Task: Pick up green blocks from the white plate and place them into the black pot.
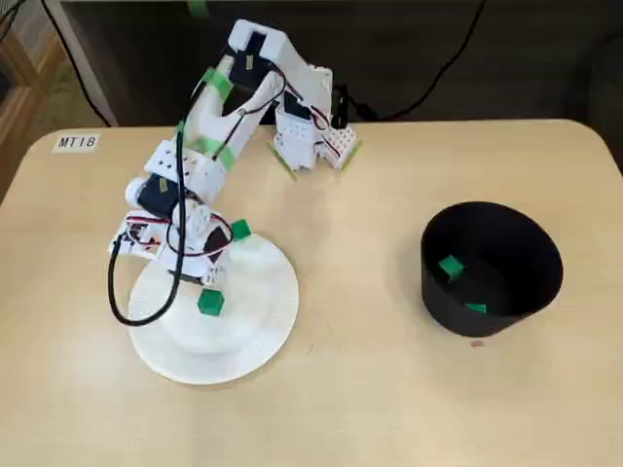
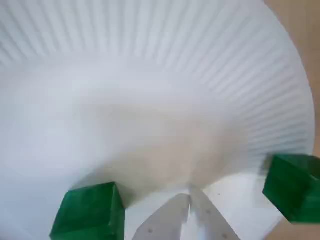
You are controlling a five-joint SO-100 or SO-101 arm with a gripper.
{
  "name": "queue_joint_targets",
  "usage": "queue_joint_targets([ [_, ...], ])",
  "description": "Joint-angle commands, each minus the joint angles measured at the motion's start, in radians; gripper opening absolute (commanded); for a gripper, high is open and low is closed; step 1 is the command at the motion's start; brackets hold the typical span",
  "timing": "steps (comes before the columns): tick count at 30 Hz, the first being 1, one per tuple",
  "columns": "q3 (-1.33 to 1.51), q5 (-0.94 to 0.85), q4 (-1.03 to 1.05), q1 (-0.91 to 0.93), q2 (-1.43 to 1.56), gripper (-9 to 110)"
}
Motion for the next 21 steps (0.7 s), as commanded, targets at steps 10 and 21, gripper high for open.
queue_joint_targets([
  [10, -0.101, 0.026, -0.005, -0.052, 0.143, -2],
  [21, -0.080, 0.021, 0.040, -0.061, 0.232, 30],
])
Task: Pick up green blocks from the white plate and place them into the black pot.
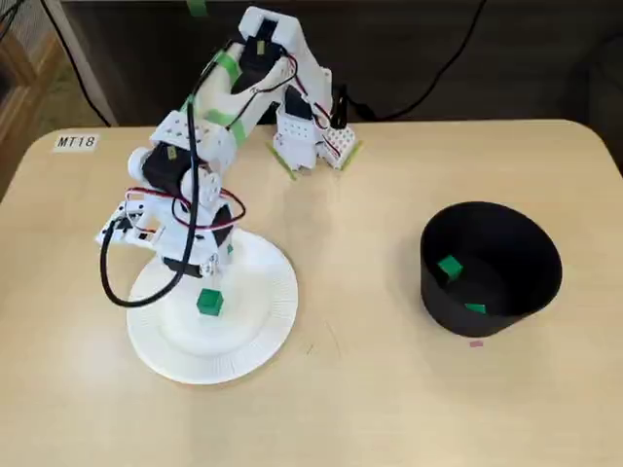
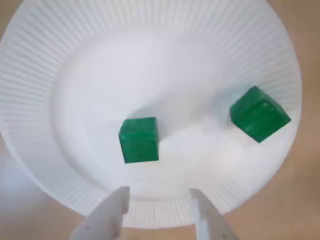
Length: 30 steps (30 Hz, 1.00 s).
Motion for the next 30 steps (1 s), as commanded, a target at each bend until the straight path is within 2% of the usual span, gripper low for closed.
queue_joint_targets([
  [1, 0.003, -0.005, 0.005, 0.003, 0.089, 32],
  [22, 0.055, -0.020, 0.005, 0.074, -0.051, 35],
  [25, 0.048, -0.018, 0.000, 0.077, -0.069, 31],
  [30, 0.041, -0.006, -0.038, 0.075, -0.094, 17],
])
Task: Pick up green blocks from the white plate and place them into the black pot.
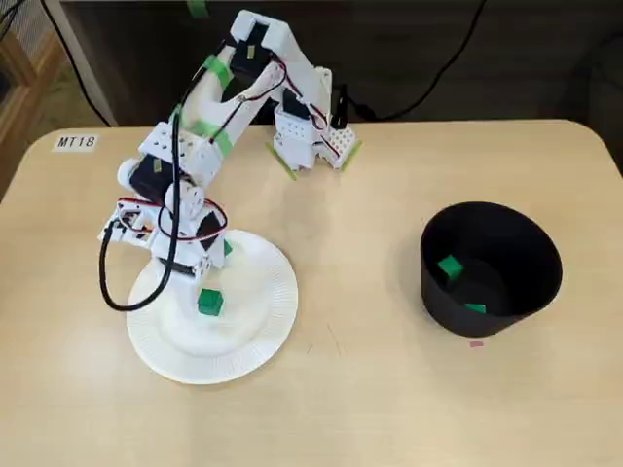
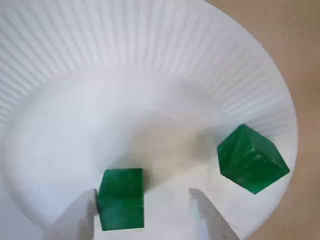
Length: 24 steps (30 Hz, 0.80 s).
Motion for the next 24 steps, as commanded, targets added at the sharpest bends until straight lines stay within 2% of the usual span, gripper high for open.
queue_joint_targets([
  [1, -0.018, 0.017, -0.026, -0.008, 0.002, 14],
  [5, -0.020, 0.049, -0.041, -0.012, -0.012, -1],
  [10, -0.023, 0.049, -0.040, -0.020, -0.011, -2],
  [11, -0.025, 0.044, -0.032, -0.020, -0.006, 2],
  [14, -0.017, 0.003, -0.015, -0.020, 0.044, 25],
  [24, 0.041, 0.012, 0.026, -0.043, 0.138, 33],
])
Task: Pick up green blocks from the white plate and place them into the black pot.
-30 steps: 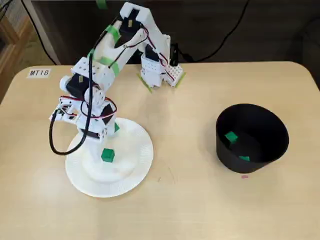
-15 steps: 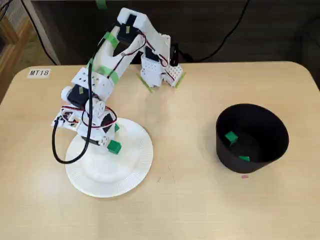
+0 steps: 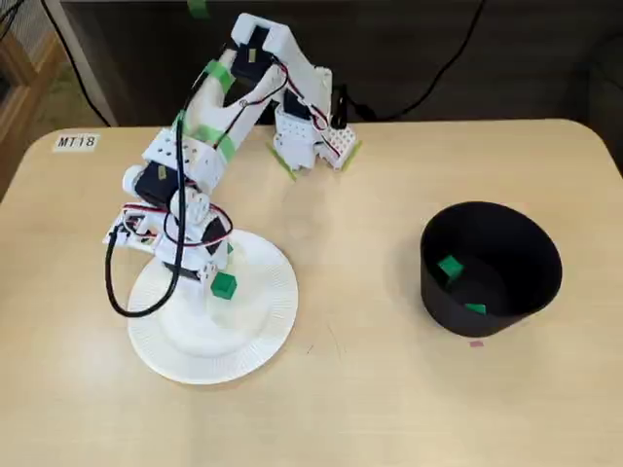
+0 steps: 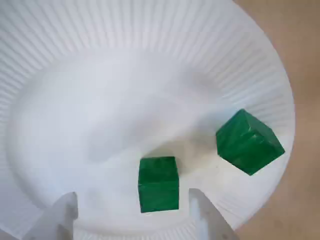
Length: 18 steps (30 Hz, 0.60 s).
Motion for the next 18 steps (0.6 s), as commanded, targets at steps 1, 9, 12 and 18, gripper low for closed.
queue_joint_targets([
  [1, 0.026, 0.000, 0.008, -0.014, 0.087, 33],
  [9, 0.035, -0.002, -0.003, -0.020, 0.028, 27],
  [12, 0.035, 0.009, -0.021, -0.011, 0.015, 21],
  [18, 0.017, 0.049, -0.035, 0.005, -0.046, -2],
])
